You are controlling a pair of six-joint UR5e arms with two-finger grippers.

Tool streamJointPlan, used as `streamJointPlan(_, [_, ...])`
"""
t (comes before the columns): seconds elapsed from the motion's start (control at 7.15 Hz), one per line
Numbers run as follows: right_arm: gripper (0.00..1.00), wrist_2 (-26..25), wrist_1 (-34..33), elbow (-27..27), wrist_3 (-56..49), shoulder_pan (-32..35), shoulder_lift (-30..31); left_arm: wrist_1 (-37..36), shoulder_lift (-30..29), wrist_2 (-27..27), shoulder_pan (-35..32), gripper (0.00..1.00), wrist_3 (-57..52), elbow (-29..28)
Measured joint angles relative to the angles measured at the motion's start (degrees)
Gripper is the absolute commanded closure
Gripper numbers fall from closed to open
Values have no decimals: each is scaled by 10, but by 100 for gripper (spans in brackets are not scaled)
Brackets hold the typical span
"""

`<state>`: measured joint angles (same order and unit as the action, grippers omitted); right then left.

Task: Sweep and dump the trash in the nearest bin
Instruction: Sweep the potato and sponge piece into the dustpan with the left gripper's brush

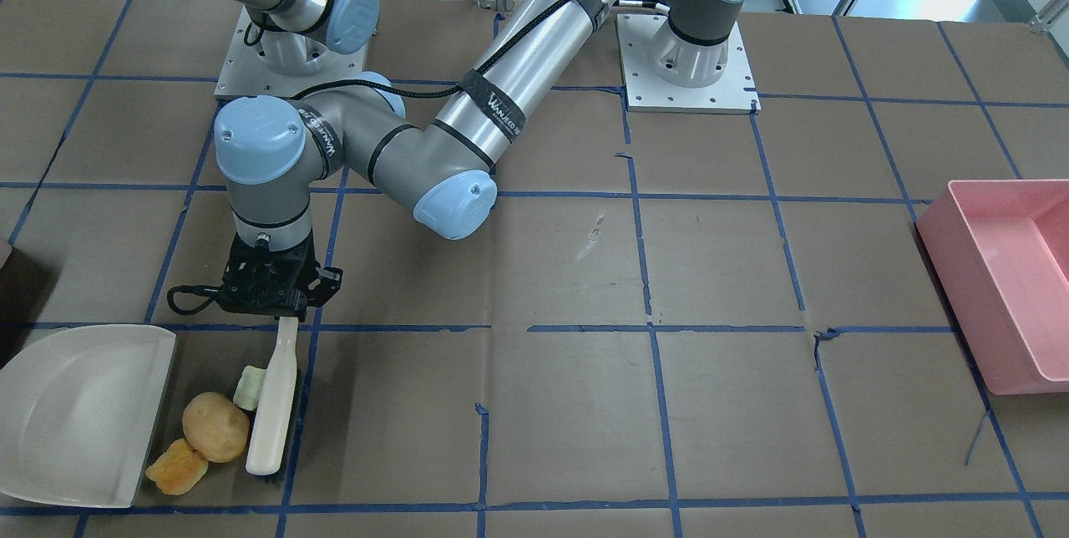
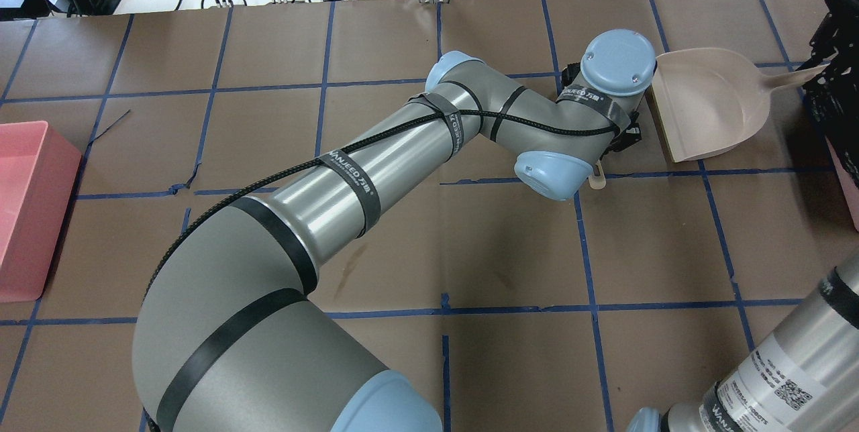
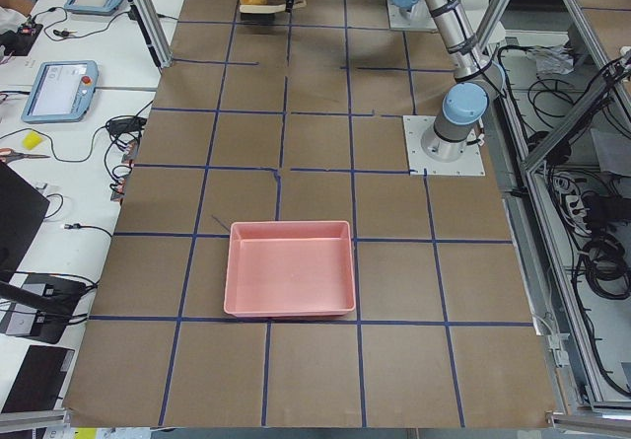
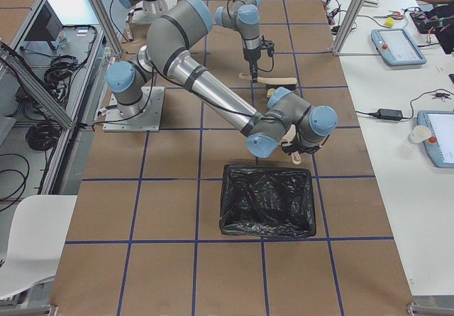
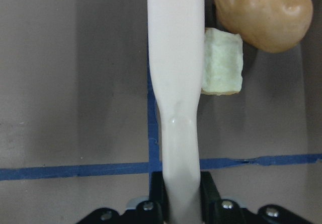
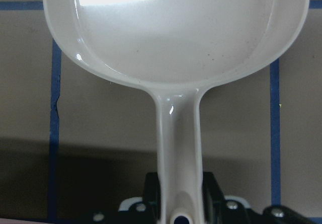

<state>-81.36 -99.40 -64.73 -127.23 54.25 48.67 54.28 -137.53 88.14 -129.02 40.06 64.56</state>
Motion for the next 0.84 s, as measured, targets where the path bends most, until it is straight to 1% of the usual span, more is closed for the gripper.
streamJointPlan(0.42, [100,-1,2,-3,0,12,-3,0,-41,-3,-1,100,-1,-54])
streamJointPlan(0.84, [100,3,3,-12,1,21,-3,5,-57,-3,-25,99,7,-101])
